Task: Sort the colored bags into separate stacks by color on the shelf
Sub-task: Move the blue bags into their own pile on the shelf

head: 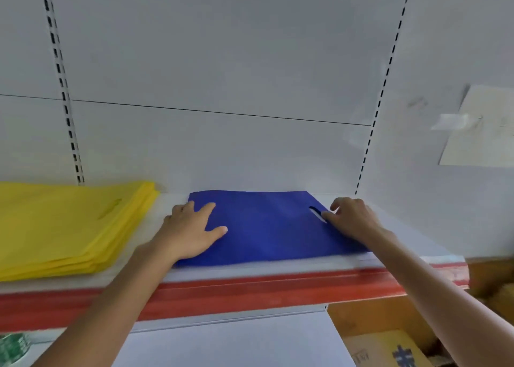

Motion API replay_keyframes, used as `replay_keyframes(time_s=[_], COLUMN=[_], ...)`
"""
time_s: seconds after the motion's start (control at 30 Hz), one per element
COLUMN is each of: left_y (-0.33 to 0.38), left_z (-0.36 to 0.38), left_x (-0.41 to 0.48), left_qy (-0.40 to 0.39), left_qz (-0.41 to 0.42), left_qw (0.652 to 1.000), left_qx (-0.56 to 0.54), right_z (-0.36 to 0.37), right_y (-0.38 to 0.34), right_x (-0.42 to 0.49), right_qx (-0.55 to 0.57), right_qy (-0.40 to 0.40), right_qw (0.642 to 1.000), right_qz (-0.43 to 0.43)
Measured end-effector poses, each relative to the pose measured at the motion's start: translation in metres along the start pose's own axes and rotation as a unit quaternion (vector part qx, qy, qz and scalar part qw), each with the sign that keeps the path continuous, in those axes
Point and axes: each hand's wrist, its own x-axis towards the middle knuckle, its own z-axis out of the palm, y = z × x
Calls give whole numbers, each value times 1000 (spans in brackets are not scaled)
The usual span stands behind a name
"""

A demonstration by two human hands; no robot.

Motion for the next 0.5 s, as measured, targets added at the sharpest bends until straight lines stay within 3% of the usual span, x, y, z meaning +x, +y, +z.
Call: replay_keyframes(time_s=[0.13,0.37,0.5], left_y=[4,7,7], left_z=[5,6,8], left_x=[2,-10,-12], left_qy=[-5,63,96], left_qz=[-72,-52,-38], left_qw=[997,996,995], left_qx=[21,39,-14], right_z=[5,7,9], right_y=[5,0,1], right_x=[11,10,9], right_qx=[0,-38,-30], right_qy=[16,63,81], right_qw=[1000,997,995], right_qz=[-20,-39,-43])
